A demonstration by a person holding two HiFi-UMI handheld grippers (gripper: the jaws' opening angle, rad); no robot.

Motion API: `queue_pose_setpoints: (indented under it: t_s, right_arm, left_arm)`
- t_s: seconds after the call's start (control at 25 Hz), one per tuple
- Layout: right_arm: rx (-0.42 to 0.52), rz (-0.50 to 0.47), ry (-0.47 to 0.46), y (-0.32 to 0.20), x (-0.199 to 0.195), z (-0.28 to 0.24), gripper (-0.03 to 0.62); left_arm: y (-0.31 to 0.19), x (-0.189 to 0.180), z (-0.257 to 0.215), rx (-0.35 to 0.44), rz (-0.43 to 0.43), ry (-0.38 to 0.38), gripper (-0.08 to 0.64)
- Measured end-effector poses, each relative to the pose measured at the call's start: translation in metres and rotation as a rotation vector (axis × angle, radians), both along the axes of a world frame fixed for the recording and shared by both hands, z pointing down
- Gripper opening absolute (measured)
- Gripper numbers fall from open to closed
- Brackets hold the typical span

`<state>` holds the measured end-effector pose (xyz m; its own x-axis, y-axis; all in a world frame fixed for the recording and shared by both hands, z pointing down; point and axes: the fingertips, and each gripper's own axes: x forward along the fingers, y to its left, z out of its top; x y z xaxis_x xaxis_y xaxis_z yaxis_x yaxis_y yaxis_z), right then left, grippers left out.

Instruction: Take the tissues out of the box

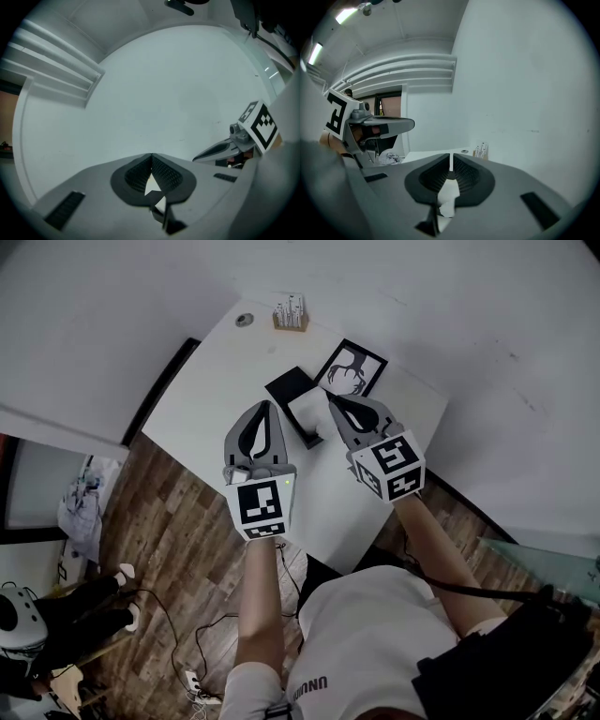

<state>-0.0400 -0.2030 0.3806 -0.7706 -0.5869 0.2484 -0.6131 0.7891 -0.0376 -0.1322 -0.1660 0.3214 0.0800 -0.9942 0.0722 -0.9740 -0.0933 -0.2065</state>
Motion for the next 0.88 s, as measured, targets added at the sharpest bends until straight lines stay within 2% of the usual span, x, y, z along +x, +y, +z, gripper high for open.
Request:
queue_pose_setpoints:
  t_s: [0.16,0.24,0.28,0.64,0.88]
  right_arm:
    - [-0.022,0.025,0.019,-0.013,-0.005,0.013,0.041]
    - [-0.039,0.023,0.022,-0.017,-0.008,0.019,0.125]
    - [-0.047,0.025,0.027,-0.019,-0.009,0.023,0.141]
    - [-0.089,0.037,0.09,-0.037,-0.017,0.052,0.146]
    - [-0.134,0.04,0.126,-0.044,-0.023,0.071,0.178]
  left_arm:
    - [-0.015,-0.005,0.012,-0.021,0.03,0.016,0.014]
    - [-0.02,-0.007,0.018,-0.033,0.037,0.027,0.014]
    - [-0.022,-0.007,0.022,-0.04,0.04,0.035,0.014]
    - [-0.038,-0.008,0.046,-0.085,0.076,0.069,0.014]
    - [-0.047,-0.004,0.062,-0.117,0.103,0.087,0.014]
